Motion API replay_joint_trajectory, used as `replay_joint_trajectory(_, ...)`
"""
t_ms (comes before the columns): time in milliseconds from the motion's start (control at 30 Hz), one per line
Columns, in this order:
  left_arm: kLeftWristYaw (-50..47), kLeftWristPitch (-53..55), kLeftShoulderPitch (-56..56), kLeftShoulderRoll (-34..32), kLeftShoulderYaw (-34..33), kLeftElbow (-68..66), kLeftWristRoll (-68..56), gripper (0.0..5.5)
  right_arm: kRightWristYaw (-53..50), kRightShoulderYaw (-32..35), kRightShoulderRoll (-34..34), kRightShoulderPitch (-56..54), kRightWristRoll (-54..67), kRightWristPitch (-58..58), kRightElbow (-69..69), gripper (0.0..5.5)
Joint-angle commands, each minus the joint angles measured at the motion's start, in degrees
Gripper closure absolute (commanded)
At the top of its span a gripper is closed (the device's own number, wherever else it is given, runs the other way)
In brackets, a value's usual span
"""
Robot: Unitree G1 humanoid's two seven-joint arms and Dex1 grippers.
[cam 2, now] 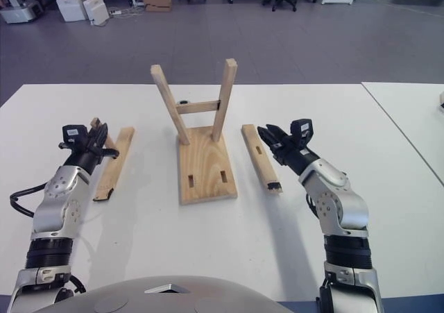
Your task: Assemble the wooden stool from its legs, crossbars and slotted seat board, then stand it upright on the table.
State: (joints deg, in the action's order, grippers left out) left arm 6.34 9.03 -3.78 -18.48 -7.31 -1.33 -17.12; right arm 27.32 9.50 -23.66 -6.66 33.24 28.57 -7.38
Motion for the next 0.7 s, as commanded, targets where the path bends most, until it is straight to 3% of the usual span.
replay_joint_trajectory(33, 1.23, 4.92, 6.99, 0.78, 2.19, -7.24, 3.33, 5.11, 0.05, 0.42, -0.31, -1.95, -1.15, -0.44, -0.20, 3.99)
replay_joint_trajectory(167, 2.57, 4.16, 2.23, -1.45, 0.02, -2.36, 2.37, 5.11, -0.70, 1.80, 0.64, -3.41, -1.05, -1.12, 0.91, 3.99)
replay_joint_trajectory(233, 3.54, 4.99, 0.67, -2.34, -0.89, 0.23, 1.51, 4.51, -0.74, 2.13, 0.90, -3.54, -1.12, -1.32, 1.15, 3.99)
replay_joint_trajectory(467, 8.09, 19.06, 1.05, -5.22, -3.84, 7.38, -4.33, 3.39, -0.31, 2.47, 1.47, -3.74, -1.99, -2.47, 2.81, 3.99)
replay_joint_trajectory(567, 9.82, 28.68, 2.43, -7.23, -3.36, 9.17, -6.28, 2.86, 0.28, 1.76, 1.57, -3.68, -2.54, -2.92, 3.32, 3.99)
replay_joint_trajectory(700, 9.87, 32.90, 3.86, -8.91, -0.92, 8.71, -2.96, 2.12, 0.79, 1.74, 1.54, -3.37, -2.83, -3.21, 3.81, 3.99)
